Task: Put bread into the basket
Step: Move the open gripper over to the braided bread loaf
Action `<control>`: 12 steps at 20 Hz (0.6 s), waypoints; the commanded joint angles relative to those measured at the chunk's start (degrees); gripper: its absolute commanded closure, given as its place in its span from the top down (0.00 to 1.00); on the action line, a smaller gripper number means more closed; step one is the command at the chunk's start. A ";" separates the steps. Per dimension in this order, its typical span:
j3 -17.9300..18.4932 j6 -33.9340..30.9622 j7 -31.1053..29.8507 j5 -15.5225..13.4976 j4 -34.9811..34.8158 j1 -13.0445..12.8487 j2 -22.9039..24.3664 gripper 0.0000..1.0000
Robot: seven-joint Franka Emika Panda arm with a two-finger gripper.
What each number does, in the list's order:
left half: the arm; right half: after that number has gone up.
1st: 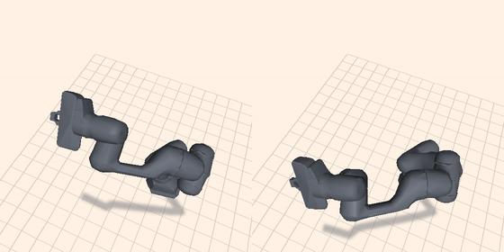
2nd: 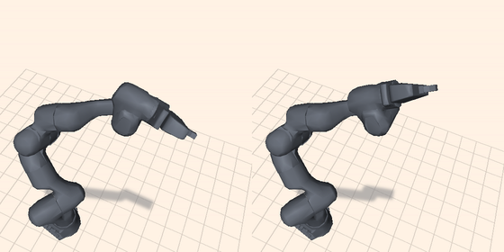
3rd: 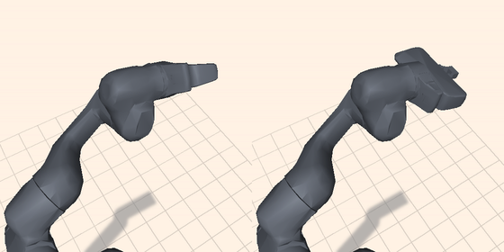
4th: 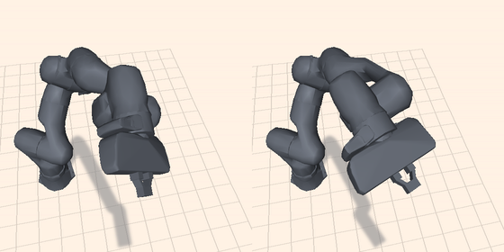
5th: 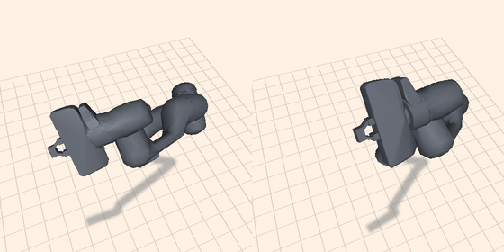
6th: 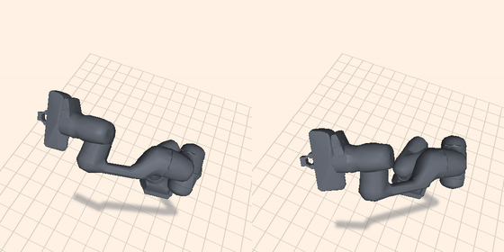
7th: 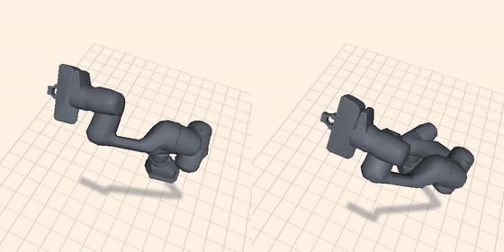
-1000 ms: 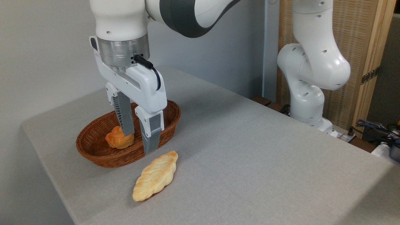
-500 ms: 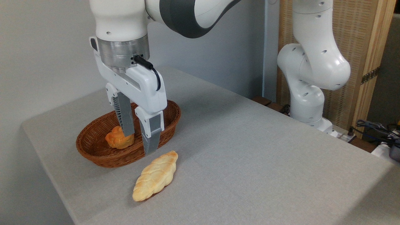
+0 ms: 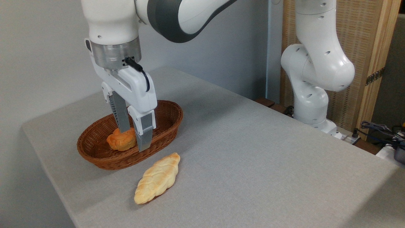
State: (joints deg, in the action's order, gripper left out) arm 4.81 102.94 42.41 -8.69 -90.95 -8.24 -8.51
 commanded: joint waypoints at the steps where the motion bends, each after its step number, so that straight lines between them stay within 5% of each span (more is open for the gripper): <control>1: 0.29 0.77 -0.40 -0.36 -1.25 -0.03 -1.06 1.00; 12: 2.22 1.99 0.13 2.80 -3.54 0.42 -7.92 1.00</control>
State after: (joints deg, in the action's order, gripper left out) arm 6.28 102.94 42.43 -6.77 -93.98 -7.42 -14.95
